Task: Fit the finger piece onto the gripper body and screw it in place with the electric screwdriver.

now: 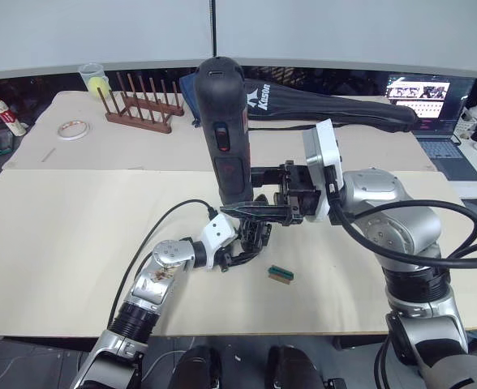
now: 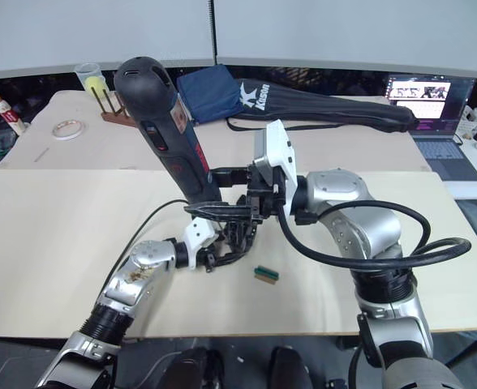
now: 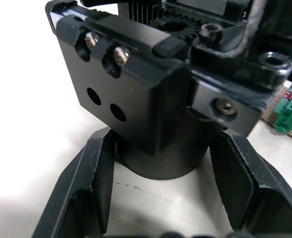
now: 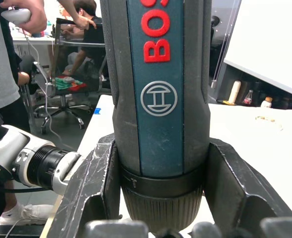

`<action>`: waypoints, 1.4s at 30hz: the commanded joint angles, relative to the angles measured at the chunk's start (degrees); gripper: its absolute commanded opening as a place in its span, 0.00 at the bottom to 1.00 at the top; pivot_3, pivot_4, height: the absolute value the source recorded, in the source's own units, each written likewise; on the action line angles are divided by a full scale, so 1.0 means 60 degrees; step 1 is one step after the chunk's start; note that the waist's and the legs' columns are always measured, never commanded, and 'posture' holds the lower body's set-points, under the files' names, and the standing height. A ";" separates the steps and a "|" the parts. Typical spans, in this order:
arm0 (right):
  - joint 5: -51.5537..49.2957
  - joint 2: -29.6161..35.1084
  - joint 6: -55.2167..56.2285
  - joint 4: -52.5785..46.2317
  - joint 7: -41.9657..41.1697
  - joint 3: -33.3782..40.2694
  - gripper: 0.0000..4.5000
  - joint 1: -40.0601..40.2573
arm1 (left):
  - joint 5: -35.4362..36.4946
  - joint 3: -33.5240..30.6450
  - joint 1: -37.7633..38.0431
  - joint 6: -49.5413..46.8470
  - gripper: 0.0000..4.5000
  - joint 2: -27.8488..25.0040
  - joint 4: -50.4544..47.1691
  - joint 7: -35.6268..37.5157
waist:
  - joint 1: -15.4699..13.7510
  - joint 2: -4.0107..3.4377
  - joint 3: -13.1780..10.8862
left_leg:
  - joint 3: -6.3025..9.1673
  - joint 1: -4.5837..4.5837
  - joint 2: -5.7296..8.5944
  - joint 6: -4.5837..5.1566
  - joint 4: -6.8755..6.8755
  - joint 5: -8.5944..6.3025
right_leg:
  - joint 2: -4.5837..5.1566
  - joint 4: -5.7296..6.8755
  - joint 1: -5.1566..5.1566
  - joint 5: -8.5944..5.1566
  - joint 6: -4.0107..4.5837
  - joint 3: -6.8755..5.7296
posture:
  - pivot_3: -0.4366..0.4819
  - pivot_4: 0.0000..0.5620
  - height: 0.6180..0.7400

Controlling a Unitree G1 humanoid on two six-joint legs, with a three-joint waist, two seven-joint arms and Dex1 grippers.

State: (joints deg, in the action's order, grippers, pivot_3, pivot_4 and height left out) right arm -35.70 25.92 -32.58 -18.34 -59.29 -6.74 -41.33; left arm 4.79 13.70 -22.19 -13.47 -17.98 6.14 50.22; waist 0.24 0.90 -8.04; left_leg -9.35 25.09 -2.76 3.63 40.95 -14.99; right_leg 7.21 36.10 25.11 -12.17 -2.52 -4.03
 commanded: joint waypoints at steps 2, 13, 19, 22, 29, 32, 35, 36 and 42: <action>-0.0057 -0.0095 0.0386 -0.0205 -0.0016 0.0146 0.43 -0.0060 | 0.0190 -0.0030 0.0010 0.0053 0.51 -0.0096 -0.0317 0.0073 | 0.0011 0.0000 0.0000 | -0.0001 0.0000 0.0000 -0.0001 0.0000 0.0000 | 0.0000 0.0000 0.0001 0.0000 0.0000 0.0000 | 0.48 0.27 1.00; 0.0081 -0.0230 0.0465 -0.0067 0.0009 0.0110 0.43 -0.0073 | 0.0244 -0.0013 -0.0007 0.0000 0.51 -0.0085 -0.0393 0.0079 | 0.0027 0.0000 0.0000 | -0.0001 0.0000 0.0000 -0.0001 0.0000 0.0001 | -0.0001 0.0000 0.0001 0.0000 0.0000 0.0000 | 0.48 0.27 1.00; 0.0191 -0.0262 0.0597 0.0115 -0.0050 0.0076 0.43 -0.0078 | 0.0241 -0.0006 -0.0039 0.0000 0.51 -0.0089 -0.0388 0.0092 | 0.0059 0.0000 0.0000 | -0.0001 0.0000 0.0001 -0.0001 -0.0001 0.0001 | -0.0001 0.0000 0.0001 0.0000 0.0000 0.0000 | 0.48 0.27 1.00; 0.0219 -0.0259 0.0630 0.0149 -0.0056 0.0059 0.43 -0.0076 | 0.0239 -0.0017 -0.0067 0.0001 0.51 -0.0092 -0.0386 0.0089 | 0.0062 0.0000 0.0000 | -0.0002 0.0000 0.0001 -0.0001 0.0000 0.0001 | -0.0001 0.0000 0.0001 0.0000 0.0000 0.0000 | 0.48 0.27 1.00; 0.0264 -0.0193 0.0664 0.0190 -0.0075 0.0001 0.43 -0.0016 | 0.0233 -0.0004 -0.0050 0.0032 0.51 -0.0135 -0.0408 0.0118 | 0.0068 0.0000 0.0000 | -0.0001 0.0000 0.0001 -0.0003 -0.0001 0.0001 | -0.0001 0.0000 0.0001 0.0000 0.0000 0.0000 | 0.48 0.27 1.00; 0.0245 -0.0171 0.0639 0.0156 -0.0080 0.0002 0.43 0.0002 | 0.0245 0.0006 -0.0033 0.0044 0.51 -0.0151 -0.0424 0.0112 | 0.0068 0.0000 0.0000 | -0.0001 0.0000 0.0000 -0.0003 -0.0001 0.0002 | -0.0001 0.0000 0.0001 0.0000 0.0000 0.0000 | 0.48 0.27 1.00; 0.0223 -0.0133 0.0601 0.0099 -0.0078 0.0017 0.43 -0.0001 | 0.0261 0.0010 -0.0026 0.0063 0.51 -0.0161 -0.0429 0.0109 | 0.0068 0.0000 0.0000 | -0.0001 0.0000 0.0000 -0.0003 0.0000 0.0002 | -0.0001 0.0000 0.0001 0.0000 0.0000 0.0000 | 0.48 0.27 1.00; 0.0211 -0.0118 0.0582 0.0080 -0.0072 0.0025 0.43 -0.0011 | 0.0265 0.0008 -0.0033 0.0066 0.51 -0.0159 -0.0426 0.0107 | 0.0068 0.0000 0.0000 | -0.0002 0.0000 0.0000 -0.0003 -0.0001 0.0002 | -0.0001 0.0000 0.0001 0.0000 0.0000 0.0000 | 0.48 0.27 1.00; 0.0181 -0.0092 0.0529 0.0038 -0.0023 0.0029 0.43 -0.0087 | 0.0266 0.0044 -0.0014 0.0086 0.51 -0.0130 -0.0462 0.0098 | 0.0067 0.0000 0.0000 | -0.0001 0.0000 0.0001 -0.0003 0.0000 0.0002 | -0.0001 0.0000 0.0001 0.0000 0.0000 0.0000 | 0.48 0.27 1.00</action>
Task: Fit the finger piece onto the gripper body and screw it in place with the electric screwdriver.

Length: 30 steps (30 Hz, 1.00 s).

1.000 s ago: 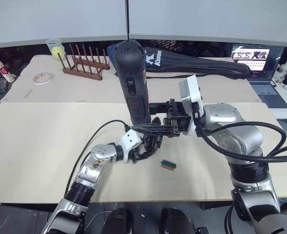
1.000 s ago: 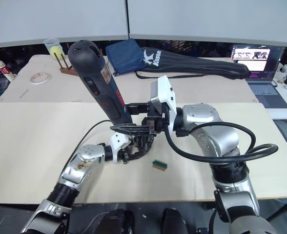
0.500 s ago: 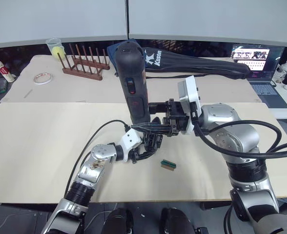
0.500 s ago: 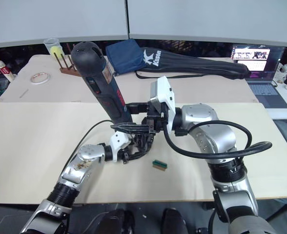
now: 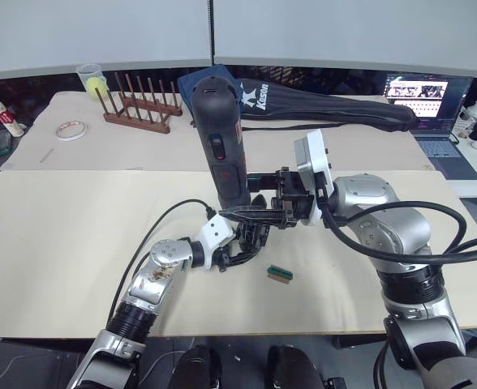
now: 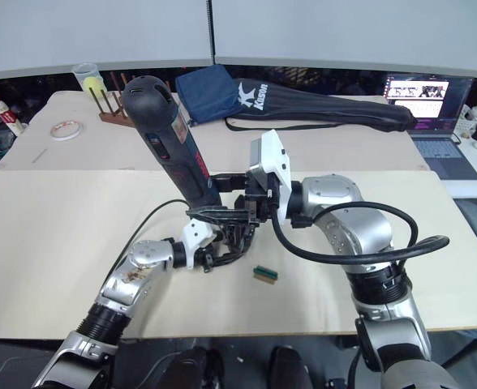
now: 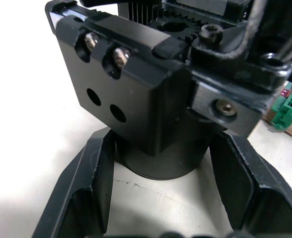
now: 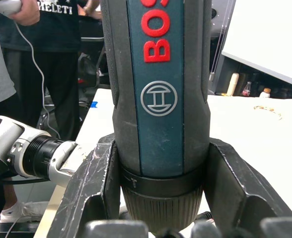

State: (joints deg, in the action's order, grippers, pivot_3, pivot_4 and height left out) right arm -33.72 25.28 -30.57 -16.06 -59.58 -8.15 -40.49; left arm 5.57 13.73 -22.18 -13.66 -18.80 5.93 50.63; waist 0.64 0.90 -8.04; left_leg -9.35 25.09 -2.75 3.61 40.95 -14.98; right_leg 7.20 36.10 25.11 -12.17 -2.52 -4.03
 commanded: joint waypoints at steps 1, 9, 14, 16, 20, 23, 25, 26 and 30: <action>-0.0151 0.0005 0.0184 -0.0327 0.0035 0.0261 0.43 -0.0246 | 0.0136 0.0049 -0.0011 0.0115 0.51 0.0015 -0.0433 0.0027 | 0.0000 0.0000 0.0000 | 0.0000 0.0000 0.0000 0.0000 0.0000 0.0000 | 0.0000 0.0000 0.0000 0.0000 0.0000 0.0000 | 0.48 0.27 1.00; -0.0069 -0.0032 0.0299 -0.0175 -0.0015 0.0206 0.43 -0.0221 | 0.0136 0.0068 0.0028 0.0092 0.51 0.0024 -0.0493 0.0010 | -0.0003 0.0000 0.0000 | 0.0000 0.0000 0.0000 0.0000 0.0000 0.0000 | 0.0000 -0.0001 0.0000 0.0000 0.0000 0.0000 | 0.48 0.27 1.00; -0.0010 -0.0038 0.0369 -0.0159 -0.0075 0.0180 0.43 -0.0121 | 0.0144 0.0065 0.0047 0.0087 0.51 0.0025 -0.0502 -0.0002 | -0.0003 0.0000 0.0000 | 0.0000 0.0000 0.0000 0.0000 0.0000 0.0000 | 0.0000 0.0000 0.0000 0.0000 0.0000 0.0000 | 0.48 0.27 1.00; 0.0013 -0.0031 0.0395 -0.0164 -0.0116 0.0184 0.43 -0.0090 | 0.0144 0.0067 0.0056 0.0085 0.51 0.0025 -0.0518 -0.0010 | -0.0003 0.0000 0.0000 | 0.0000 0.0000 0.0000 0.0000 0.0000 0.0000 | 0.0000 -0.0001 0.0000 0.0000 0.0000 0.0000 | 0.48 0.27 1.00; 0.0044 -0.0027 0.0398 -0.0176 -0.0156 0.0201 0.43 -0.0053 | 0.0147 0.0071 0.0068 0.0073 0.51 0.0023 -0.0552 -0.0025 | -0.0003 0.0000 0.0000 | -0.0001 0.0000 0.0000 0.0000 0.0000 0.0000 | 0.0000 -0.0001 0.0000 0.0000 0.0000 0.0000 | 0.48 0.27 1.00; 0.0065 -0.0025 0.0418 -0.0177 -0.0176 0.0191 0.43 -0.0018 | 0.0147 0.0065 0.0061 0.0083 0.51 0.0018 -0.0545 -0.0034 | -0.0004 0.0000 0.0000 | -0.0001 0.0000 0.0000 0.0000 0.0000 0.0000 | 0.0000 -0.0001 0.0000 0.0000 0.0000 0.0000 | 0.48 0.27 1.00; 0.0067 -0.0027 0.0410 -0.0182 -0.0180 0.0193 0.43 0.0006 | 0.0151 0.0059 0.0056 0.0084 0.51 0.0014 -0.0546 -0.0031 | -0.0005 0.0000 0.0000 | 0.0000 0.0000 0.0000 0.0000 0.0000 0.0000 | 0.0000 -0.0001 0.0000 0.0000 0.0000 0.0000 | 0.48 0.27 1.00; 0.0070 -0.0025 0.0403 -0.0185 -0.0183 0.0195 0.43 0.0022 | 0.0152 0.0057 0.0050 0.0083 0.51 0.0010 -0.0543 -0.0027 | -0.0005 0.0000 0.0000 | 0.0000 0.0000 0.0000 0.0000 0.0000 0.0000 | 0.0000 -0.0001 0.0000 0.0000 0.0000 0.0000 | 0.48 0.27 1.00; 0.0052 -0.0046 0.0341 -0.0194 -0.0136 0.0223 0.43 0.0051 | 0.0150 0.0049 0.0014 0.0095 0.51 -0.0001 -0.0509 -0.0013 | -0.0004 0.0000 0.0000 | -0.0001 0.0000 0.0000 0.0000 0.0000 0.0000 | 0.0000 -0.0001 0.0000 0.0000 0.0000 0.0000 | 0.48 0.27 1.00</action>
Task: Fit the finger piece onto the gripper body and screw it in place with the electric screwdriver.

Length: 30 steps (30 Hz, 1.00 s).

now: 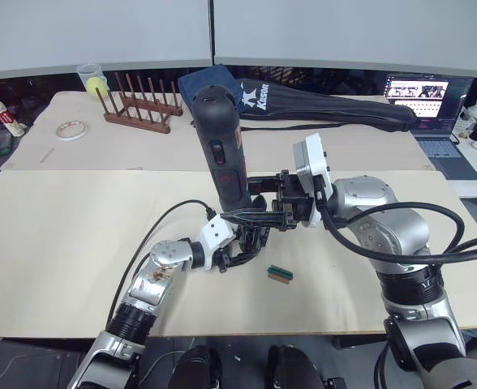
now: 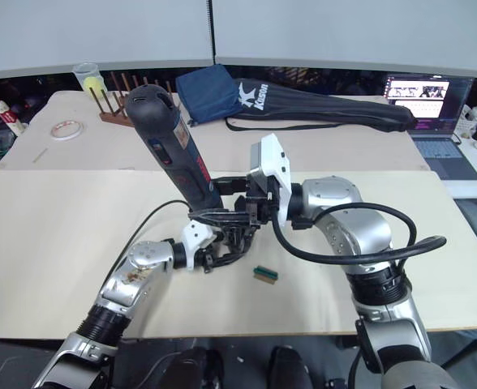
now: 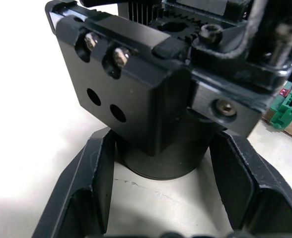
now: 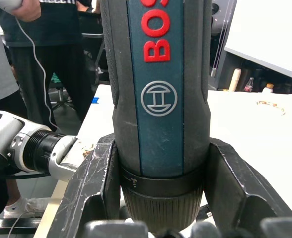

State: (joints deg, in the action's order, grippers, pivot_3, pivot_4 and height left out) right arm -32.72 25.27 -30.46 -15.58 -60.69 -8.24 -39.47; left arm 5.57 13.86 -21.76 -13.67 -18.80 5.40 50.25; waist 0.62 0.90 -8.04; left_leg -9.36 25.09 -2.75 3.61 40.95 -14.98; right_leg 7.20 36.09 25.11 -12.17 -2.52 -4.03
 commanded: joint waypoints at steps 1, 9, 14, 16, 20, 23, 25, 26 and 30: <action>-0.0124 -0.0055 0.0305 -0.0275 0.0074 0.0248 0.43 -0.0113 | 0.0149 0.0027 -0.0063 0.0100 0.51 0.0000 -0.0412 0.0051 | 0.0000 0.0000 0.0000 | 0.0000 0.0000 0.0000 0.0000 0.0000 0.0000 | 0.0000 0.0000 0.0000 0.0000 0.0000 0.0000 | 0.48 0.27 1.00; -0.0159 -0.0110 0.0270 -0.0237 0.0169 0.0243 0.43 -0.0106 | 0.0145 0.0021 -0.0119 0.0107 0.51 0.0008 -0.0366 0.0052 | 0.0000 0.0000 0.0000 | 0.0000 0.0000 0.0000 0.0000 0.0000 0.0000 | 0.0000 0.0000 0.0000 0.0000 0.0000 0.0000 | 0.48 0.27 1.00; -0.0083 -0.0141 0.0379 -0.0150 0.0155 0.0207 0.43 -0.0068 | 0.0148 0.0015 -0.0121 0.0090 0.51 0.0003 -0.0375 0.0049 | 0.0000 0.0000 0.0000 | 0.0000 0.0000 0.0000 0.0000 0.0000 0.0000 | 0.0000 0.0000 0.0000 0.0000 0.0000 0.0000 | 0.48 0.27 1.00; -0.0062 -0.0132 0.0389 -0.0115 0.0138 0.0200 0.43 -0.0056 | 0.0148 0.0009 -0.0130 0.0086 0.51 0.0006 -0.0370 0.0041 | 0.0000 0.0000 0.0000 | 0.0000 0.0000 0.0000 0.0000 0.0000 0.0000 | 0.0000 0.0000 0.0000 0.0000 0.0000 0.0000 | 0.48 0.27 1.00; -0.0049 -0.0092 0.0326 -0.0068 0.0142 0.0196 0.43 -0.0027 | 0.0141 0.0005 -0.0140 0.0100 0.51 0.0003 -0.0363 0.0034 | 0.0001 0.0000 0.0000 | 0.0000 0.0000 0.0000 0.0000 0.0000 0.0000 | 0.0000 0.0000 0.0000 0.0000 0.0000 0.0000 | 0.48 0.27 1.00; -0.0021 -0.0074 0.0300 0.0016 0.0186 0.0207 0.43 0.0040 | 0.0137 -0.0004 -0.0162 0.0108 0.51 0.0007 -0.0345 0.0022 | 0.0000 0.0000 0.0000 | 0.0000 0.0000 0.0000 0.0000 0.0000 0.0000 | 0.0000 0.0000 0.0000 0.0000 0.0000 0.0000 | 0.48 0.27 1.00; -0.0027 -0.0092 0.0231 0.0084 0.0288 0.0245 0.43 0.0105 | 0.0133 -0.0008 -0.0184 0.0119 0.51 0.0012 -0.0323 0.0015 | 0.0000 0.0000 0.0000 | 0.0000 0.0000 0.0000 0.0000 0.0000 0.0000 | 0.0000 0.0001 0.0000 0.0000 0.0000 0.0000 | 0.48 0.27 1.00; -0.0033 -0.0100 0.0208 0.0104 0.0327 0.0258 0.43 0.0127 | 0.0132 -0.0009 -0.0191 0.0124 0.51 0.0012 -0.0313 0.0013 | 0.0000 0.0000 0.0000 | 0.0000 0.0000 0.0000 0.0000 0.0000 0.0000 | 0.0000 0.0001 -0.0001 0.0000 0.0000 0.0000 | 0.48 0.27 1.00; -0.0008 -0.0153 0.0255 0.0171 0.0518 0.0299 0.43 0.0462 | 0.0120 -0.0013 -0.0246 0.0149 0.51 0.0028 -0.0246 -0.0006 | -0.0008 0.0000 0.0000 | 0.0001 -0.0001 0.0000 0.0000 0.0000 0.0000 | 0.0000 0.0000 -0.0003 0.0000 0.0000 0.0000 | 0.48 0.27 1.00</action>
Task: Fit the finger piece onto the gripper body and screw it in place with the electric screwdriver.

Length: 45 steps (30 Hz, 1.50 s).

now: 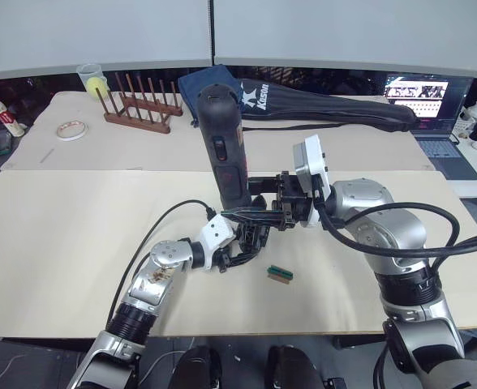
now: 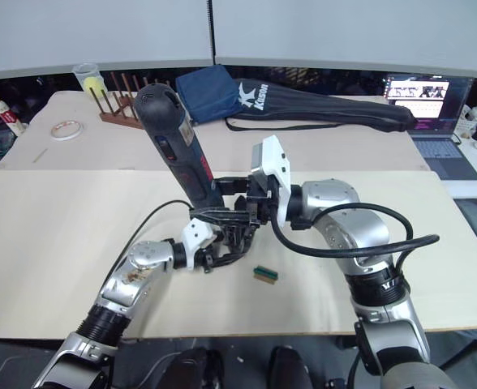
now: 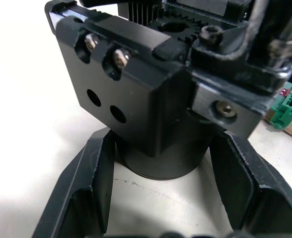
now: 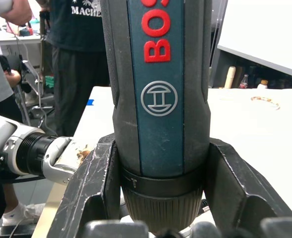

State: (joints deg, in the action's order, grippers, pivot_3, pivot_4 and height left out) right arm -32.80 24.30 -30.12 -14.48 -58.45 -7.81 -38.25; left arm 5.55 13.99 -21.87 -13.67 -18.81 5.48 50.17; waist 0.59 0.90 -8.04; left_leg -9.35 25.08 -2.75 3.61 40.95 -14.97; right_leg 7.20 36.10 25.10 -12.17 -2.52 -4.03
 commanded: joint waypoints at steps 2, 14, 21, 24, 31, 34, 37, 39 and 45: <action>0.0037 0.0024 0.0256 -0.0031 0.0148 0.0210 0.43 0.0418 | 0.0121 -0.0028 -0.0234 0.0155 0.51 0.0032 -0.0252 0.0004 | -0.0003 0.0000 0.0000 | 0.0000 -0.0002 0.0001 0.0000 0.0000 0.0000 | 0.0000 0.0000 -0.0002 0.0000 0.0000 0.0000 | 0.48 0.27 1.00; 0.0549 0.0281 0.0836 0.0580 0.0056 -0.0169 0.43 0.1269 | 0.0088 -0.0046 -0.0328 0.0300 0.51 -0.0035 -0.0062 0.0030 | 0.0015 -0.0001 0.0001 | 0.0001 -0.0148 -0.0007 0.0006 -0.0031 -0.0009 | 0.0001 -0.0030 -0.0134 -0.0004 0.0003 0.0003 | 0.48 0.27 1.00; 0.0524 0.0452 0.0330 0.1058 -0.0282 -0.0609 0.43 0.0888 | 0.0069 -0.0047 -0.0393 0.0391 0.51 -0.0058 0.0049 0.0044 | 0.0010 -0.0003 0.0004 | 0.0006 -0.0153 -0.0011 0.0006 -0.0030 -0.0009 | 0.0003 -0.0024 -0.0136 -0.0004 0.0006 0.0005 | 0.48 0.27 1.00; 0.0455 0.0514 -0.0123 0.1323 -0.0361 -0.0827 0.43 0.0609 | 0.0062 -0.0050 -0.0458 0.0462 0.51 -0.0052 0.0151 0.0032 | 0.0008 -0.0004 0.0007 | 0.0009 -0.0154 -0.0011 0.0010 -0.0030 -0.0011 | 0.0006 -0.0024 -0.0138 -0.0005 0.0007 0.0004 | 0.48 0.27 1.00; 0.0684 0.0522 -0.0416 0.1831 -0.0350 -0.1056 0.43 0.0324 | 0.0074 -0.0050 -0.0482 0.0495 0.51 -0.0061 0.0160 -0.0004 | -0.0034 -0.0002 0.0027 | 0.0012 -0.0158 -0.0009 0.0022 -0.0030 -0.0019 | 0.0021 -0.0022 -0.0142 -0.0005 0.0008 0.0000 | 0.48 0.27 1.00; 0.0792 0.0574 -0.0262 0.1902 -0.0371 -0.1045 0.43 0.0351 | 0.0085 -0.0068 -0.0468 0.0487 0.51 -0.0092 0.0140 -0.0007 | -0.0032 -0.0002 0.0032 | 0.0010 -0.0159 -0.0007 0.0027 -0.0030 -0.0022 | 0.0027 -0.0022 -0.0142 -0.0004 0.0008 0.0000 | 0.48 0.27 1.00; 0.0974 0.0621 0.0059 0.2057 -0.0356 -0.0961 0.43 0.0266 | 0.0094 -0.0075 -0.0449 0.0479 0.51 -0.0104 0.0126 -0.0007 | -0.0030 -0.0002 0.0034 | 0.0010 -0.0160 -0.0008 0.0038 -0.0030 -0.0029 | 0.0027 -0.0021 -0.0141 -0.0004 0.0008 -0.0001 | 0.48 0.27 1.00; 0.0943 0.0620 0.0075 0.2142 -0.0309 -0.0868 0.43 0.0177 | 0.0099 -0.0071 -0.0442 0.0482 0.51 -0.0105 0.0123 0.0002 | -0.0025 -0.0002 0.0034 | 0.0010 -0.0160 -0.0008 0.0037 -0.0030 -0.0028 | 0.0028 -0.0021 -0.0141 -0.0004 0.0008 -0.0001 | 0.48 0.27 1.00; 0.0985 0.0825 0.0192 0.2118 -0.0421 -0.0824 0.43 0.0159 | 0.0096 -0.0027 -0.0505 0.0531 0.51 -0.0030 0.0215 0.0009 | -0.0026 -0.0002 0.0035 | 0.0011 -0.0161 -0.0008 0.0038 -0.0030 -0.0029 | 0.0030 -0.0021 -0.0141 -0.0004 0.0009 -0.0001 | 0.48 0.27 1.00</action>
State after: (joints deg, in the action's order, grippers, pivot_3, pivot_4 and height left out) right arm -32.83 26.10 -27.54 -6.89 -61.68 -10.69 -39.95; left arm 5.31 14.94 -23.25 -12.47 -18.98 8.25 50.19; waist 0.43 0.89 -7.83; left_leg -9.29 24.12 -2.80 3.86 40.77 -15.16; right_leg 7.39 35.97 24.25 -12.19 -2.47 -4.04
